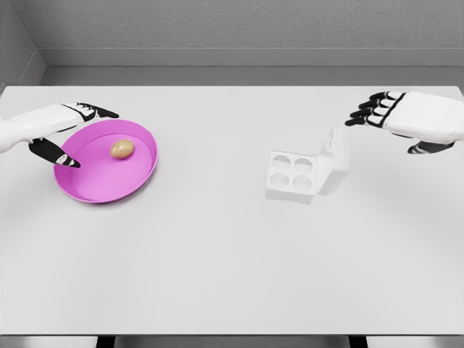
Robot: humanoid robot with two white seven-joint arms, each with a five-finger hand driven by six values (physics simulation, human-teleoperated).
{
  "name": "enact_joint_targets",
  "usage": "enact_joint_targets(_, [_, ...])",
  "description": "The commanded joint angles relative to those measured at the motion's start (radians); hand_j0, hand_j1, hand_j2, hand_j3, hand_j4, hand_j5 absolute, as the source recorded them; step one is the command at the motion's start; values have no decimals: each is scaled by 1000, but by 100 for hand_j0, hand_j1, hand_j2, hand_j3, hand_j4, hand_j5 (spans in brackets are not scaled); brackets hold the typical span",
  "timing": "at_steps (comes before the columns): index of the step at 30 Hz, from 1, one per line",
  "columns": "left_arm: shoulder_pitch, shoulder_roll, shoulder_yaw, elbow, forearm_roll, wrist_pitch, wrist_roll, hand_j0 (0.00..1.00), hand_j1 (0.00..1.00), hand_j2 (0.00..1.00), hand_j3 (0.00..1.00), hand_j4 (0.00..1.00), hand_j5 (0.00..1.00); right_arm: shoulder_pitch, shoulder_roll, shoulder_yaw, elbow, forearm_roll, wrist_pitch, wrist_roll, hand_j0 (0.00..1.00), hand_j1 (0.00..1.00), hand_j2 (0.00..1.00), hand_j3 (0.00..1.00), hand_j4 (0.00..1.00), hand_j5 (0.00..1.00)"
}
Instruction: Pack egg into the box and close the box lid
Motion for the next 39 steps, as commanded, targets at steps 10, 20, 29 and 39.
enact_joint_targets(10, [-29, -84, -72, 16, -95, 3, 0, 100, 100, 100, 100, 100, 100, 77, -80, -167, 69, -25, 2, 0, 100, 100, 100, 100, 100, 100])
enact_joint_targets(20, [-60, -118, -83, 104, -118, 3, 0, 92, 92, 92, 92, 92, 92, 75, -117, 12, 66, -20, 2, 0, 100, 100, 100, 100, 100, 100])
enact_joint_targets(29, [-95, -158, -86, 205, -144, 3, 0, 80, 80, 80, 80, 80, 80, 75, -106, 108, 63, -11, 2, 0, 100, 100, 100, 100, 100, 100])
enact_joint_targets(39, [-118, -182, -93, 266, -151, 3, 0, 80, 80, 80, 80, 80, 80, 83, -100, 137, 68, 1, 2, 0, 100, 100, 100, 100, 100, 100])
